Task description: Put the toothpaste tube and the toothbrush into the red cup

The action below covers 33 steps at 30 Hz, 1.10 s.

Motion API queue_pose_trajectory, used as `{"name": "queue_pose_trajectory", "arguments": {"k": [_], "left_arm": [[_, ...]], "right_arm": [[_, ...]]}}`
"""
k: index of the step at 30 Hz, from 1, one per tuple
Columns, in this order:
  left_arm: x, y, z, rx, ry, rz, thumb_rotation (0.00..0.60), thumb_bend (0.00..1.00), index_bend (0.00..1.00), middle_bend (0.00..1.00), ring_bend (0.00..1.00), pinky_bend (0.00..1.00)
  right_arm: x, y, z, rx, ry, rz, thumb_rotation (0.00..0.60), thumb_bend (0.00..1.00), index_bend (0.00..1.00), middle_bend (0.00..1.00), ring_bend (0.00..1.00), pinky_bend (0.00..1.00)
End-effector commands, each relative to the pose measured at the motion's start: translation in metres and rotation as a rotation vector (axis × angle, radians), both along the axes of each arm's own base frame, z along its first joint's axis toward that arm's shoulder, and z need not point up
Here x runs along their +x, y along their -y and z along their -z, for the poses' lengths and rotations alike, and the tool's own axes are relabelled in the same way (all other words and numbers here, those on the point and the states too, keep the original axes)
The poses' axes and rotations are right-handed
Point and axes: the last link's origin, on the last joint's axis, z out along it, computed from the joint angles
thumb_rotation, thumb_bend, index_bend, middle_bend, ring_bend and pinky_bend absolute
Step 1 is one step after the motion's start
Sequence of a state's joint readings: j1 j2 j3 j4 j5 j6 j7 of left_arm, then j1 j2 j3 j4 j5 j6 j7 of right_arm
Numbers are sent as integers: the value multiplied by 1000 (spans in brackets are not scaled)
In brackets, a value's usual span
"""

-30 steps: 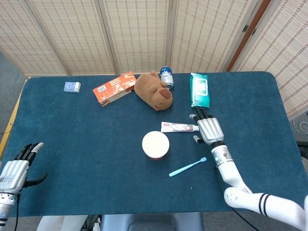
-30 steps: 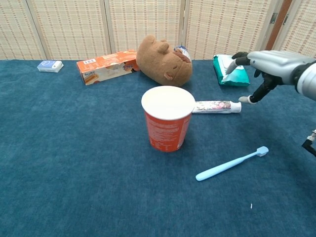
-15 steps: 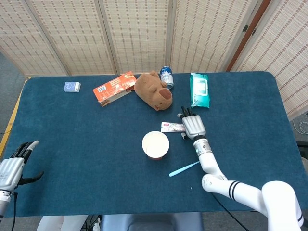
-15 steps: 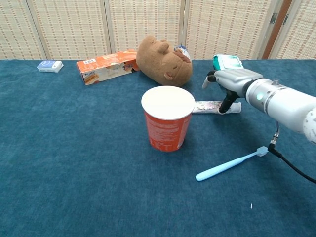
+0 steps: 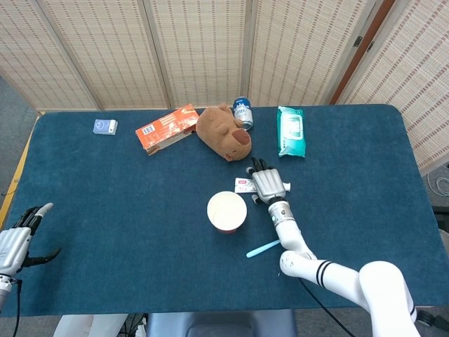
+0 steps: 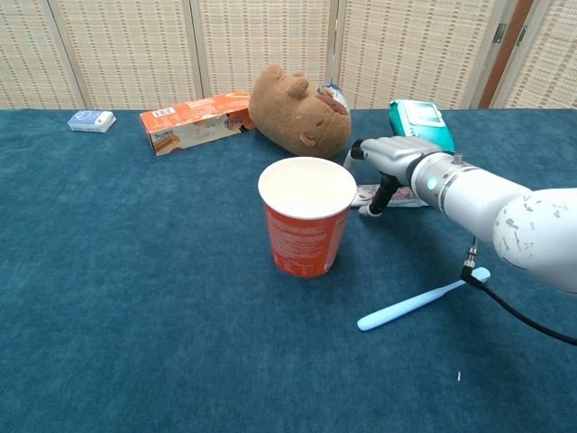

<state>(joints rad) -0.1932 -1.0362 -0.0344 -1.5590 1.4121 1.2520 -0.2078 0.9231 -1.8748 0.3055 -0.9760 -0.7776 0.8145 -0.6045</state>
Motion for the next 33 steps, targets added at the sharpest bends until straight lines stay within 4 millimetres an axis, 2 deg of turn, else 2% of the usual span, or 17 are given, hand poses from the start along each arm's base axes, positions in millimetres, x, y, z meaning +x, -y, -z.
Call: {"name": "queue_pose_trajectory", "arguments": {"k": [1, 6, 13, 33], "left_arm": [[0, 0, 0, 0, 1, -1, 600, 220, 21, 124, 82, 253], [-1, -1, -1, -1, 5, -4, 600, 220, 21, 125, 83, 254], [-2, -1, -2, 0, 10, -8, 600, 220, 21, 125, 84, 254], [-2, -1, -3, -6, 14, -14, 600, 220, 21, 130, 86, 255]], "right_arm": [[4, 1, 2, 3, -2, -1, 600, 181, 342, 48, 0, 269], [9, 3, 5, 5, -11, 1, 600, 220, 367, 48, 0, 269], [17, 4, 3, 0, -41, 14, 600, 223, 368, 48, 0, 269], [16, 6, 3, -17, -127, 36, 600, 222, 368, 43, 0, 261]]}}
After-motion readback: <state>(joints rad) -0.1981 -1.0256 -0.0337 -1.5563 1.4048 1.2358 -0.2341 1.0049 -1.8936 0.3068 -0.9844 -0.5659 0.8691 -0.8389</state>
